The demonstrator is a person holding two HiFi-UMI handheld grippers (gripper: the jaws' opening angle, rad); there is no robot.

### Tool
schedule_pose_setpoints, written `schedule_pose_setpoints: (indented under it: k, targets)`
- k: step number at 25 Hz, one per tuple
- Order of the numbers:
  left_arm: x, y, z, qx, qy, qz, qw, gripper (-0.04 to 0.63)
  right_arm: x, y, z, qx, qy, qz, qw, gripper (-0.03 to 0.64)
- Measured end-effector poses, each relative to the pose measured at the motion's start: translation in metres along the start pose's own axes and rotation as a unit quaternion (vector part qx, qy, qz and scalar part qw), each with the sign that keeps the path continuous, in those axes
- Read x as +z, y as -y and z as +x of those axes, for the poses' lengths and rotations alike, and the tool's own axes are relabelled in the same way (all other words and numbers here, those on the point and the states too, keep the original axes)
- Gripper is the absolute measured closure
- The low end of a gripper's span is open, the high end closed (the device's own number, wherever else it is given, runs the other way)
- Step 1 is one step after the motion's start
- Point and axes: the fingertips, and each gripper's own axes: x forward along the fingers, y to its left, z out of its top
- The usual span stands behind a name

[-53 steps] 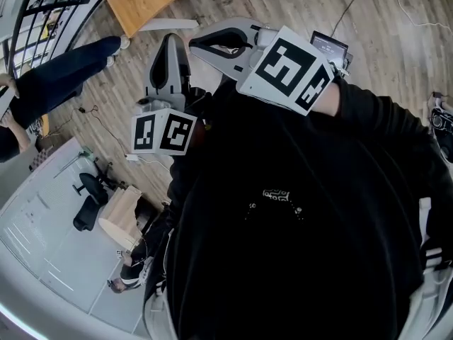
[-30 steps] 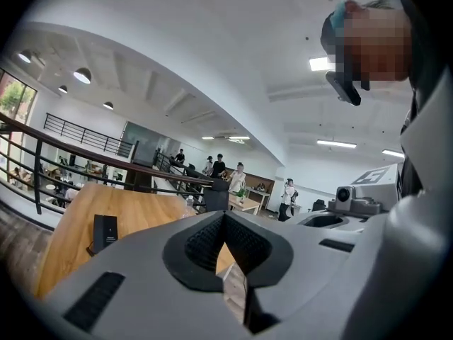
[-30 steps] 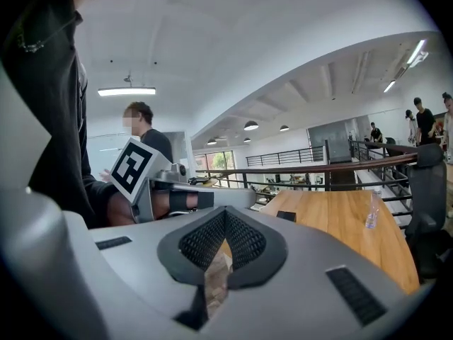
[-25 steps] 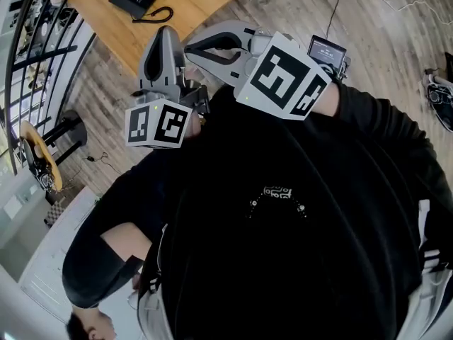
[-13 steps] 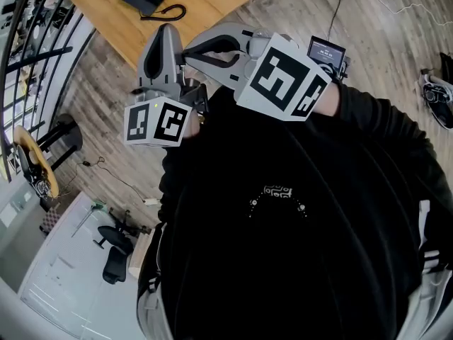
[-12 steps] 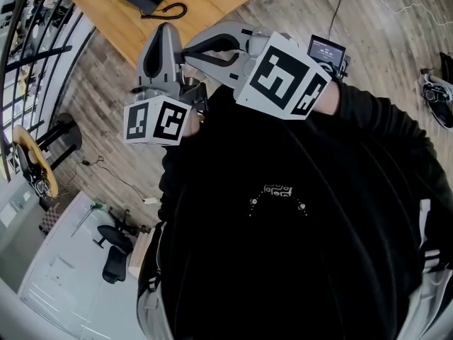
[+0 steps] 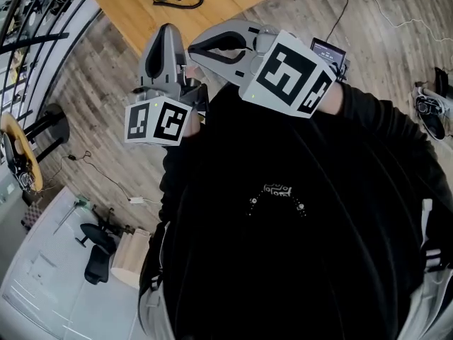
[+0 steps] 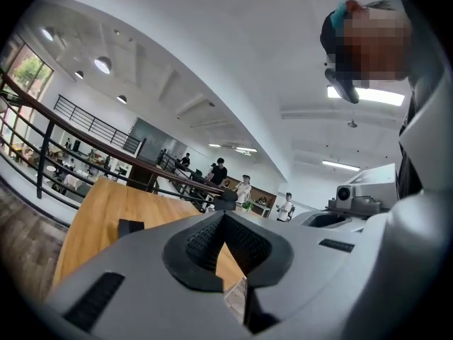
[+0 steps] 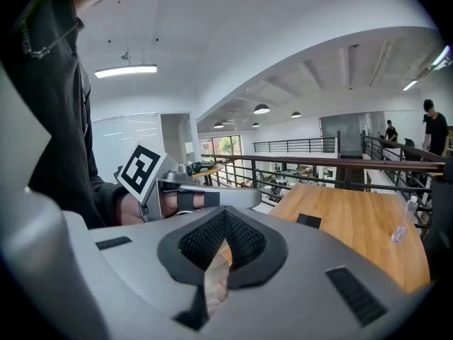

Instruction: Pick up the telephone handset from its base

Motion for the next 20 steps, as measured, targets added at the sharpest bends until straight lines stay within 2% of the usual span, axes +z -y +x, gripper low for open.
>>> schedule_pose_setpoints:
  k: [5,12,17,20]
  targets:
    - [-0.004,-0.012,-0.02,0.02,0.01,-0.022,0.9995,0.589,0.001,-0.014,0.012,0.025,-0.013,-0.01,1.0,0.601]
    - [-0.002,-0.028,-0.025,0.051,0.015,-0.02,0.9984,0.591,0.007,-0.009,0.03,0.079,-0.006,0.009,0.997,0.601]
    - [0.006,-0.047,-0.012,0.077,0.02,-0.021,0.9966,0.589,0.011,0.013,0.04,0.095,-0.005,0.021,0.995,0.601]
    - [0.015,-0.055,0.006,0.08,0.018,-0.014,0.9966,0.591,0.019,0.035,0.046,0.094,0.001,0.024,0.995,0.601]
